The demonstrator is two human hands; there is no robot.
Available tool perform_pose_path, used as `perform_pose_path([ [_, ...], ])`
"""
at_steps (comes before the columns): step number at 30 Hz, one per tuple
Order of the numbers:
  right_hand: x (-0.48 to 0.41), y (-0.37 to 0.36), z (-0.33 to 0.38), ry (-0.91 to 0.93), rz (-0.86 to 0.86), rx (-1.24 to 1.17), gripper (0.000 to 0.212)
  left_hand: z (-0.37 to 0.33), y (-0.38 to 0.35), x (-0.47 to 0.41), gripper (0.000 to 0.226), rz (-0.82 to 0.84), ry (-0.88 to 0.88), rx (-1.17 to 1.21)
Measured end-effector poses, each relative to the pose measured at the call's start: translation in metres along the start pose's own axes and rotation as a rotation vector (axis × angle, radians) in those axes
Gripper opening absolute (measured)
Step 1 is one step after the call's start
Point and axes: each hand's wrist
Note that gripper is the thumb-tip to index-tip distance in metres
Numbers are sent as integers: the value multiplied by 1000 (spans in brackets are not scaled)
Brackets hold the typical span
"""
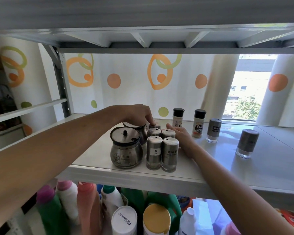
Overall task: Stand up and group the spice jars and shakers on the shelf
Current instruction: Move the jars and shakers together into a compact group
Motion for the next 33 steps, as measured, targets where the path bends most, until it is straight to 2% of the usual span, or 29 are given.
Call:
perform_pose_path([
  [3,0,0,0,3,5,7,36,0,0,1,55,-2,1,10],
  [18,5,-1,0,32,4,20,35,3,-1,2,55,-28,-21,37],
  [22,16,4,2,148,-147,220,34,8,-1,-7,58,-119,-23,75],
  [25,33,23,-5,247,-197,473,16,-6,4,-13,59,-195,-57,86],
  [27,52,43,-12,333,-226,674,18,-27,7,-16,61,-223,-111,105],
  [29,76,65,-13,513,-389,785,19,-50,7,-23,62,-236,-174,122],
  [31,95,90,-13,663,-684,780,27,-74,3,-33,65,-232,-244,134],
  [33,104,120,-13,647,-939,756,50,-98,-3,-47,68,-227,-285,119],
])
Point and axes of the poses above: each hand's wrist, its own x-axis away from the middle knuckle, its own y-axis out of the back of the hand, z = x × y
